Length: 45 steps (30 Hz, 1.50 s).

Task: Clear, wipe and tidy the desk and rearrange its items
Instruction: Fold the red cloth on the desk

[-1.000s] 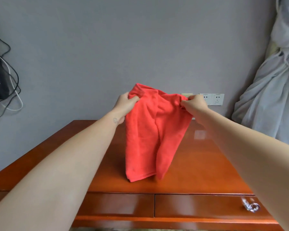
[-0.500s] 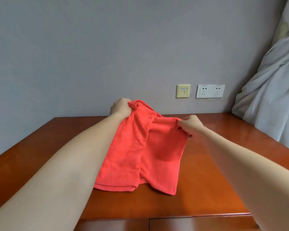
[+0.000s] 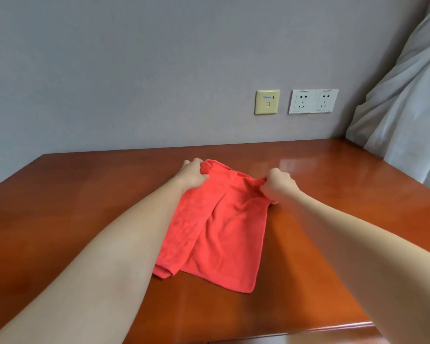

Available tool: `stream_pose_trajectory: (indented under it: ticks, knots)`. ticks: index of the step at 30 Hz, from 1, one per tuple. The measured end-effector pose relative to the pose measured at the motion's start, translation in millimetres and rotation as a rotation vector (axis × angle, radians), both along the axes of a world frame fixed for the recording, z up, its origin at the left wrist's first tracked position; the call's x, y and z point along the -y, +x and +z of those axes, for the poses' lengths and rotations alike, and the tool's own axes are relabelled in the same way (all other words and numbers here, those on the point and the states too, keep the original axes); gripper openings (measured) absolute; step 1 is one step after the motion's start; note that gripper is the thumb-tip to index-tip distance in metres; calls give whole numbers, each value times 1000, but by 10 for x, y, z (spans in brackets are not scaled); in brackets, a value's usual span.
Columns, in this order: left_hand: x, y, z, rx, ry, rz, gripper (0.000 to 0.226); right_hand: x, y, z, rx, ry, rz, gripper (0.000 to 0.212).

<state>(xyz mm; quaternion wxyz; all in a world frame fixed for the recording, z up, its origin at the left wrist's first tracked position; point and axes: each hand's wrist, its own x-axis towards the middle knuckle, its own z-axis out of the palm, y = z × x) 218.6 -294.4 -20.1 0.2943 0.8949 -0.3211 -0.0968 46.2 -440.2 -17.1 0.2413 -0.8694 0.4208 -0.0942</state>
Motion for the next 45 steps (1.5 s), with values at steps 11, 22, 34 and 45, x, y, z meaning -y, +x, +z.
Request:
stream_pose_trajectory:
  ticks: [11, 22, 34, 45]
  knots:
    - [-358, -439, -13, 183, 455, -202, 109, -199, -125, 75, -93, -28, 81, 27]
    - [-913, -939, 242, 216, 868, -182, 78, -487, -502, 276, -469, -215, 290, 20]
    - [-869, -940, 39, 347, 490, -155, 75, -608, -393, 495, -560, -275, 429, 73]
    - [-1220, -1366, -399, 179, 499, -142, 106, -783, -699, 229, -604, -336, 647, 49]
